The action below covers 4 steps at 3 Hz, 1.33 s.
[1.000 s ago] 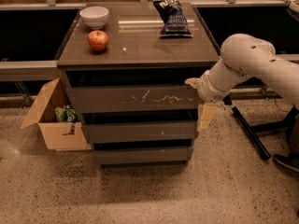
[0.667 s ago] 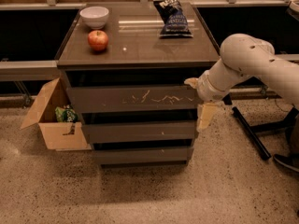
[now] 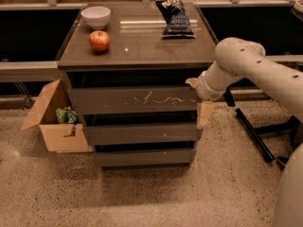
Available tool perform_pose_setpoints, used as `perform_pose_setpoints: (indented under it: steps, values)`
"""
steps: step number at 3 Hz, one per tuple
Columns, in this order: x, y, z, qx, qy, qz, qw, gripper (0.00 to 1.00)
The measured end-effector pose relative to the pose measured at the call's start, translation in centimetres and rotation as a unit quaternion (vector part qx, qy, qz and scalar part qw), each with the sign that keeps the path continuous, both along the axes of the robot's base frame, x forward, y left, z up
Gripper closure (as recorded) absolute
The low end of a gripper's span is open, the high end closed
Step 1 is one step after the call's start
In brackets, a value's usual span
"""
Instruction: Open top drawer
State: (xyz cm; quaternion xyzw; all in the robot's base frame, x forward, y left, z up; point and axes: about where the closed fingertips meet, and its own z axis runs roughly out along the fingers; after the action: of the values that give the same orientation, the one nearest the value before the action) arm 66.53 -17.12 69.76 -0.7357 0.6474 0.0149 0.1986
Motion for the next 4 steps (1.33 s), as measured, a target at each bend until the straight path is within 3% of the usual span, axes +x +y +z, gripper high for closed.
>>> perform_pose_setpoints:
  steps: [2, 3, 4]
  values:
    - [3.9, -0.1, -1.2, -0.005, -0.028, -0.008, 0.9995, 0.00]
    - [5.4, 0.5, -2.0, -0.002, -0.028, -0.002, 0.9996, 0.00]
    - [5.8, 1.2, -3.2, 0.004, -0.017, 0.008, 0.9998, 0.18]
